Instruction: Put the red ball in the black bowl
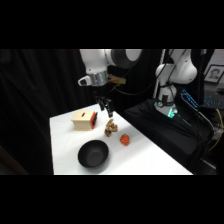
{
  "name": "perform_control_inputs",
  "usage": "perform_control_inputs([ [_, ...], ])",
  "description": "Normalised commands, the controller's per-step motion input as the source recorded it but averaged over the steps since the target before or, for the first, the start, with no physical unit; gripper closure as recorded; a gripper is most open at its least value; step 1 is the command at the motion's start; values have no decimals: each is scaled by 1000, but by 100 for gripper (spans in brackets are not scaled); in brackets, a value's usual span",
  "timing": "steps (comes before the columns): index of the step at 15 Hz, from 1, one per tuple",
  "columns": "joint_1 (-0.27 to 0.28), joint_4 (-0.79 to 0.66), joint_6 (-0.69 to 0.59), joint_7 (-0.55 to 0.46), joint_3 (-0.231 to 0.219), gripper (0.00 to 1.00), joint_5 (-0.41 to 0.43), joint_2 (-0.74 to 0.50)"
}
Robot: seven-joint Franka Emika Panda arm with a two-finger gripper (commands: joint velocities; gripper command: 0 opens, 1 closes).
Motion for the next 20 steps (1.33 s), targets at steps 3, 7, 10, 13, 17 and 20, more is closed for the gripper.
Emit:
perform_control_inputs([
  [3, 45, -383, 342, 127, 50, 0, 27, -181],
  [7, 29, -384, 400, 89, 44, 0, 79, -150],
  [10, 4, -309, 418, 11, 43, 0, 195, -52],
  [13, 1, -228, 380, -34, 58, 0, 218, 18],
  [17, 7, -130, 342, -48, 75, 0, 189, 101],
  [20, 11, -53, 307, -5, 62, 0, 111, 171],
])
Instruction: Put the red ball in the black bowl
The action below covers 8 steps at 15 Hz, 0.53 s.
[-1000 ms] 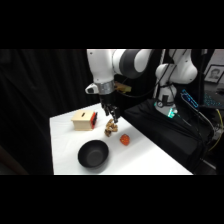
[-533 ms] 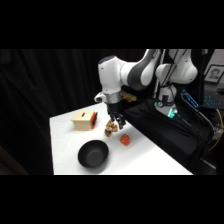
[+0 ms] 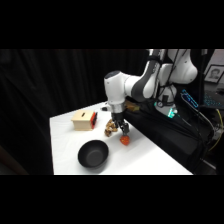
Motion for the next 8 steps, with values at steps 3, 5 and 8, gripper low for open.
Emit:
perform_control_inputs([
  [3, -1, -40, 278, -10, 74, 0, 123, 164],
  [5, -5, -32, 257, -5, 91, 0, 133, 154],
  [8, -6, -16, 225, -3, 107, 0, 143, 143],
])
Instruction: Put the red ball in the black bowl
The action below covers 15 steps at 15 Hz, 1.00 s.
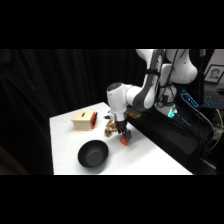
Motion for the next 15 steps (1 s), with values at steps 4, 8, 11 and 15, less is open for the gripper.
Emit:
perform_control_inputs([
  [4, -10, -16, 189, 16, 90, 27, 130, 99],
  [8, 2, -53, 177, 65, 59, 51, 110, -3],
  [11, 13, -64, 145, 69, 46, 74, 93, -48],
  [15, 26, -53, 116, 75, 30, 100, 72, -52],
])
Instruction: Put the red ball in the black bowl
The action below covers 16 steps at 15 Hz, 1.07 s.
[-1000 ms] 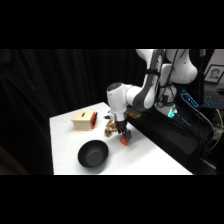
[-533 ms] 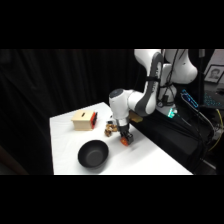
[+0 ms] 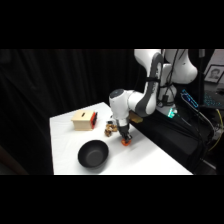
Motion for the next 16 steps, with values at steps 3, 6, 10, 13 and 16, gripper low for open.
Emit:
perform_control_inputs([
  [3, 48, -52, 8, 84, 19, 95, 42, -110],
  [6, 78, -106, -175, 114, 11, 95, 3, -316],
  [10, 83, -129, -307, 136, -15, 95, -42, -443],
  [13, 42, -97, -312, 94, -29, 95, -45, -420],
  [16, 13, -54, -305, 89, -63, 95, -77, -387],
])
